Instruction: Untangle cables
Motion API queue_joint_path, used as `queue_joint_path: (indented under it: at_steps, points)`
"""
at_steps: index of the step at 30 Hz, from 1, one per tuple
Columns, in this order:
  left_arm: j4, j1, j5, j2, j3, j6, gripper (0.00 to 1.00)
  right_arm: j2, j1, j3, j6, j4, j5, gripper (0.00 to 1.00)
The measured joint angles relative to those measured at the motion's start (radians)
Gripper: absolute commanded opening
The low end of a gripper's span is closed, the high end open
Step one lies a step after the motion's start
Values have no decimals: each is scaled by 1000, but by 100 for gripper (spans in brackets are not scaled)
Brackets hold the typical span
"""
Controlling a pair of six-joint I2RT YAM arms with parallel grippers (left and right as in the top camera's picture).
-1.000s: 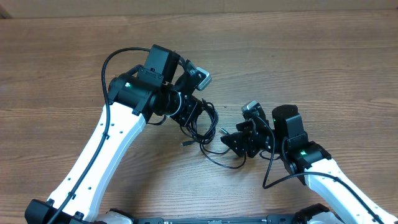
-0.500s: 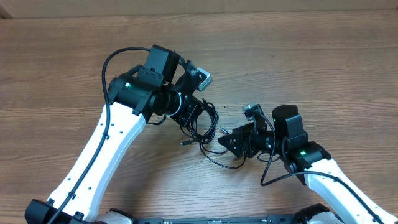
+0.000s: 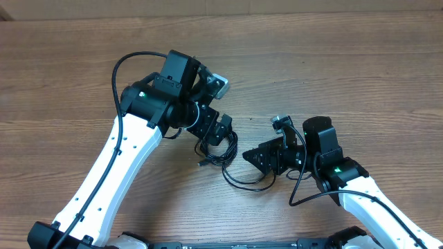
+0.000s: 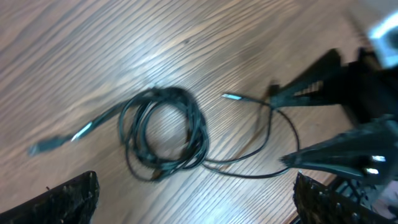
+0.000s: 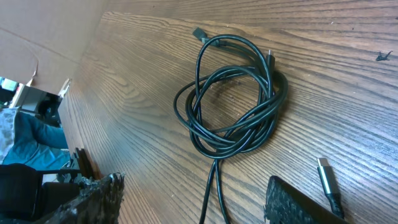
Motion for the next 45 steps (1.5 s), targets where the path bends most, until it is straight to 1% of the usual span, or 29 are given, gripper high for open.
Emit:
queue_joint_path:
  at_steps: [7, 8, 9, 12, 14, 18, 22, 31, 33, 36, 40, 45]
  points:
    - [-17, 0, -80, 0, -15, -167, 100, 0, 0, 0, 31, 0, 14, 71]
    - [-13, 0, -87, 0, -36, -187, 100, 0, 0, 0, 40, 0, 21, 72]
    - [-13, 0, -97, 2, -93, -225, 100, 0, 0, 0, 58, 0, 35, 72]
    - [32, 0, -104, 2, -177, -288, 99, 0, 0, 0, 68, 0, 42, 72]
    - [73, 0, -109, 4, -266, -349, 100, 0, 0, 0, 74, 0, 45, 72]
    - [165, 0, -111, 5, -359, -438, 99, 0, 0, 0, 78, -1, 46, 72]
    - [246, 0, -111, 5, -442, -474, 100, 0, 0, 0, 79, 0, 47, 72]
    - [375, 0, -111, 5, -550, -512, 100, 0, 0, 0, 78, 0, 46, 72]
    - [404, 0, -114, 5, -556, -518, 100, 0, 0, 0, 78, 0, 46, 72]
    - [437, 0, -158, 5, -557, -542, 100, 0, 0, 0, 78, 0, 47, 72]
    - [445, 0, -222, 5, -558, -568, 100, 0, 0, 0, 79, 0, 47, 72]
    - [467, 0, -249, 5, -558, -583, 99, 0, 0, 0, 79, 0, 53, 72]
